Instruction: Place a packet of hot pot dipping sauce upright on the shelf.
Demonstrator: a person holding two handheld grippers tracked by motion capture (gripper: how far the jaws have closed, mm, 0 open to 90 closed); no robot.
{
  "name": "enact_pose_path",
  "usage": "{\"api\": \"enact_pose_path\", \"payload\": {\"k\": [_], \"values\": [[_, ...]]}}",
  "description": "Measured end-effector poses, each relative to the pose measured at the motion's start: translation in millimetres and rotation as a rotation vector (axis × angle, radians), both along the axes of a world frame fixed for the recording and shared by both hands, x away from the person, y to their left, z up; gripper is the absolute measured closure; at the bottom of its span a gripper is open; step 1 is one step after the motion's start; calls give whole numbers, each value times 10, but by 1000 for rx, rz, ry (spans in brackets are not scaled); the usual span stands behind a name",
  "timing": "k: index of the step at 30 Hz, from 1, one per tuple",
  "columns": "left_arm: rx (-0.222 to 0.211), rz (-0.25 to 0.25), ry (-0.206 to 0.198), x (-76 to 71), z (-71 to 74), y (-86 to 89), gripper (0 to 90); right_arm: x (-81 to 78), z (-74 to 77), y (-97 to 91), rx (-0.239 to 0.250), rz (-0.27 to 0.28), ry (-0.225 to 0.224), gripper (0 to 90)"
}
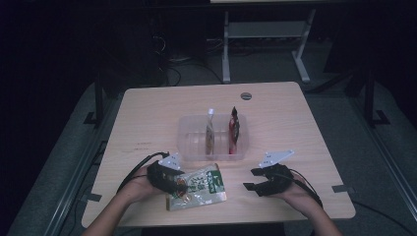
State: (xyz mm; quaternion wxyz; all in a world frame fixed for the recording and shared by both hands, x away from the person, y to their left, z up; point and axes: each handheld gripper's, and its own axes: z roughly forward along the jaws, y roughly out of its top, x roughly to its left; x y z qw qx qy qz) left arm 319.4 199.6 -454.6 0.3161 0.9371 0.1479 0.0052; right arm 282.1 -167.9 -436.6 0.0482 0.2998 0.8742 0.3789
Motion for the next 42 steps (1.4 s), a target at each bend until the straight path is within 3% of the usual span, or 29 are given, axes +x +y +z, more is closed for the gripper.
{"api": "enact_pose_path", "payload": {"k": [3,9,12,16,27,31,36,42], "values": [[-6,2,6,4,0,13,588,6,-3,2,2,-7,7,384],[-37,8,45,39,-3,66,814,3,-12,15,-6,-4,15,383],[-59,13,78,62,2,82,880,4,-15,15,-5,6,11,394],[-84,17,104,84,-2,109,897,-7,-7,11,21,15,23,373],[-149,14,85,69,115,199,900,0,49,-46,101,-14,21,279],[-177,6,67,34,183,232,900,1,48,-36,107,-8,32,275],[-245,-4,52,-52,296,257,900,13,73,-18,154,4,41,329],[-266,-26,37,-134,381,249,900,6,112,42,195,42,47,335]]}}
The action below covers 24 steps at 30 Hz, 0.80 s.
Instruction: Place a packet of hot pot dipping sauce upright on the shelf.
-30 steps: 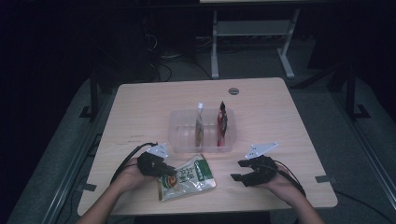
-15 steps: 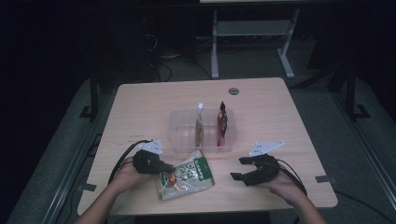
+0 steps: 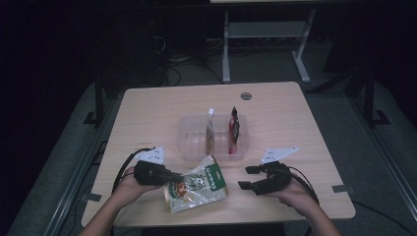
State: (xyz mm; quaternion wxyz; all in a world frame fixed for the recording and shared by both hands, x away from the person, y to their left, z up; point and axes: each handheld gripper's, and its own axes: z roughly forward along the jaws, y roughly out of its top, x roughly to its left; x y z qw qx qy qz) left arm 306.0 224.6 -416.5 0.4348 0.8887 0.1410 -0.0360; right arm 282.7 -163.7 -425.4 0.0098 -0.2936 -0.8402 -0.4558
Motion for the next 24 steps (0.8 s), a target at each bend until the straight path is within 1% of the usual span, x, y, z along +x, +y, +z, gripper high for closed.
{"api": "enact_pose_path", "payload": {"k": [1,2,3,5,6,9,10,11,12,13,14,16,18,19,20,21,22,24], "values": [[0,0,0,0,0,0,900,0,0,0,0,0,0,335],[-4,-9,-12,-18,22,-10,900,9,7,36,18,19,0,335],[-1,-13,-13,-27,34,-13,900,14,14,63,26,26,4,335],[-1,-18,-18,-30,40,-17,900,24,24,95,32,37,3,335],[1,-16,-20,-42,51,-20,900,48,56,167,41,64,1,334],[0,-16,-26,-43,61,-14,900,109,96,288,77,100,-1,329],[-9,-15,-30,-45,72,-1,900,128,103,333,90,113,3,328],[-15,-13,-29,-49,81,5,900,148,104,380,96,123,-3,326],[-15,-13,-29,-49,81,5,900,148,104,380,96,123,-3,326],[-18,-9,-33,-53,91,12,900,167,107,427,98,133,-1,325],[-23,-5,-39,-57,115,32,900,212,111,515,99,149,-4,323],[-32,5,-44,-63,135,51,900,264,115,589,118,158,0,323],[-36,9,-48,-63,146,64,900,292,116,623,117,164,-4,319],[-39,14,-58,-62,164,93,900,333,118,683,128,174,-2,319],[-47,21,-57,-63,170,105,900,351,116,710,136,179,9,318],[-47,21,-57,-63,170,105,900,351,116,710,136,179,9,318],[-56,24,-62,-60,183,130,900,372,102,757,142,182,13,319],[-70,28,-59,-64,190,141,900,365,71,779,136,189,22,321]]}}
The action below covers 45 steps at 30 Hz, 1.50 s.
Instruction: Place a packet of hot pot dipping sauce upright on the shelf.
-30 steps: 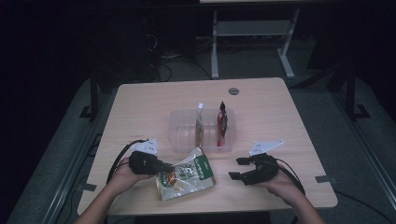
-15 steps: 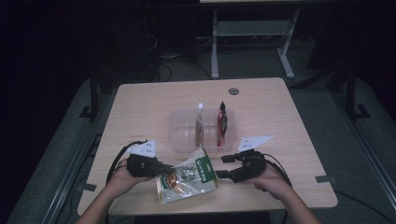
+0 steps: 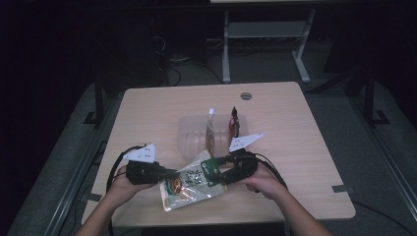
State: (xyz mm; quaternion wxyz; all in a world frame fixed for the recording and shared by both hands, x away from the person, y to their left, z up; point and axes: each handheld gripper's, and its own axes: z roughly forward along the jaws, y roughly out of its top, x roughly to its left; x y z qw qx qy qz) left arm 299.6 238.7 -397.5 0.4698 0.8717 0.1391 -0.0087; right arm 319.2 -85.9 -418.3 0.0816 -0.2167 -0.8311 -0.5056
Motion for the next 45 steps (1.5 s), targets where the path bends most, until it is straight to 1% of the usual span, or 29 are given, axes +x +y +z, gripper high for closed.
{"api": "enact_pose_path", "payload": {"k": [3,4,6,8,11,14,17,20,22,25,27,29,31,36,38,41,42,43,45], "values": [[3,-5,-6,-1,9,-2,900,-8,-40,3,-2,6,10,328],[6,-4,-11,-7,7,-16,900,-12,-67,-4,1,14,23,366],[12,-8,-9,-11,7,-28,900,-18,-82,-5,-1,28,31,397],[14,-10,-10,-11,3,-38,900,-30,-82,0,3,44,31,446],[10,-4,-14,-5,0,-37,900,-44,-70,-2,8,46,31,501],[12,5,-17,3,-8,-34,900,-43,-54,-33,27,43,34,588],[10,15,-22,3,-8,-35,900,-42,-46,-44,33,49,41,639],[10,20,-31,6,-6,-36,900,-49,-40,-46,34,60,35,708],[10,21,-34,13,-6,-33,900,-57,-30,-44,47,73,32,760],[9,22,-33,15,-12,-29,900,-65,-23,-38,42,82,18,811],[10,22,-36,14,-15,-31,900,-72,-20,-36,30,85,13,840],[8,20,-41,13,-15,-34,899,-74,-15,-35,26,94,9,863],[2,23,-43,13,-16,-35,899,-80,-7,-35,26,98,-15,878],[3,23,-36,16,-34,-40,898,-97,10,-29,25,118,-20,893],[2,23,-31,24,-47,-40,896,-103,15,-29,19,118,-31,897],[-1,27,-32,23,-60,-40,888,-111,32,-28,30,120,-29,900],[15,23,-41,20,-70,-49,880,-112,38,-29,37,122,-29,900],[26,18,-49,17,-71,-51,871,-116,47,-30,42,125,-19,900],[31,24,-54,3,-72,-61,846,-128,64,-24,51,133,-25,900]]}}
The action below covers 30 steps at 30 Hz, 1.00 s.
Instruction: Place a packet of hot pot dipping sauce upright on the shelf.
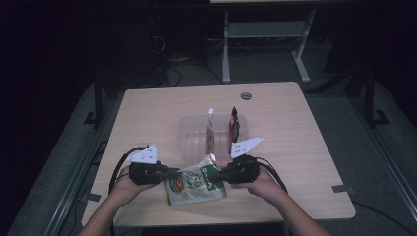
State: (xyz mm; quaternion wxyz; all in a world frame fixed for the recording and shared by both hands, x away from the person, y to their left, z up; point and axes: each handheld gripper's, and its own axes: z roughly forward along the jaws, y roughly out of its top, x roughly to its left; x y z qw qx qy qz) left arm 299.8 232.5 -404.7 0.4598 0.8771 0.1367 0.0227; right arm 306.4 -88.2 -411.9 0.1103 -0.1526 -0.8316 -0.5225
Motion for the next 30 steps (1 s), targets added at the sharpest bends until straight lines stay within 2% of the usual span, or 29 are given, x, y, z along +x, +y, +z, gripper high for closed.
{"api": "enact_pose_path", "payload": {"k": [4,6,9,12,14,16,18,23,24,26,30], "values": [[8,13,-13,0,9,-3,788,-25,52,9,21,17,-4,900],[3,30,-8,0,24,10,717,-26,65,4,36,23,-2,900],[1,63,-32,-22,84,67,649,-35,96,-20,46,15,-1,900],[-6,83,-52,-46,138,115,675,-37,110,-41,61,15,-2,900],[-21,89,-53,-61,181,154,763,-42,145,-73,79,10,1,900],[-30,63,-32,-78,205,149,856,-47,174,-86,90,10,-4,900],[-24,39,-28,-92,202,102,894,-59,205,-90,95,12,-9,900],[-23,12,0,-132,175,-59,894,-77,249,-90,103,13,-26,900],[-23,12,0,-132,175,-59,894,-77,249,-90,103,13,-26,900],[-2,-18,-8,-160,170,-182,894,-92,275,-66,113,19,-35,900],[4,-39,-11,-194,168,-285,896,-112,307,-35,125,34,-37,900]]}}
